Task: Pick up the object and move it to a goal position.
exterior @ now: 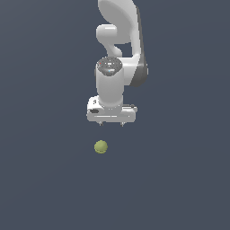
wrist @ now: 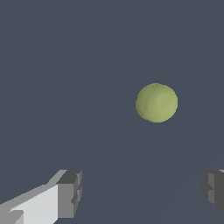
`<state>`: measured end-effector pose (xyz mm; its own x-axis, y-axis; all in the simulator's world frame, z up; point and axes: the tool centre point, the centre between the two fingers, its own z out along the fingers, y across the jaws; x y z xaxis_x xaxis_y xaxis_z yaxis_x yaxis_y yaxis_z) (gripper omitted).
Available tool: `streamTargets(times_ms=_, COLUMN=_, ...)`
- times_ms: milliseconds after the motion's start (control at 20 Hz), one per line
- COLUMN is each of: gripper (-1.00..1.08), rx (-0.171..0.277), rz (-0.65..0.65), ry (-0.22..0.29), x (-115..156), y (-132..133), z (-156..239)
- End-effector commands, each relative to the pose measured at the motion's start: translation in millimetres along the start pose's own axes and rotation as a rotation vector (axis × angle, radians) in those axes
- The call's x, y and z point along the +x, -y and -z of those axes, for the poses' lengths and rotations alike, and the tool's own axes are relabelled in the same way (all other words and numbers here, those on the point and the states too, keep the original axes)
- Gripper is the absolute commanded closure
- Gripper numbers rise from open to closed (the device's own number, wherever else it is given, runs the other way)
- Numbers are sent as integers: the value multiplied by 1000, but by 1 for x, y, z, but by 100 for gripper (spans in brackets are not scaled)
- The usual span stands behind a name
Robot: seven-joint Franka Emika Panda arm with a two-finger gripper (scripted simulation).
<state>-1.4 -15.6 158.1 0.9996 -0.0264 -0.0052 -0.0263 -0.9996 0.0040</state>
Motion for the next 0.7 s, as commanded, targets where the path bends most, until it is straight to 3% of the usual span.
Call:
streamTargets(times_ms=0, gripper=-92, rx=0, rz=0, ry=0, x=0, y=0, z=0)
streamTargets(times_ms=400, gripper=-92, rx=2, rz=-31, ry=-45, x=10, y=0, z=17)
streamTargets(times_ms=650, gripper=-92, rx=2, rz=-33, ry=-44, x=11, y=0, z=17)
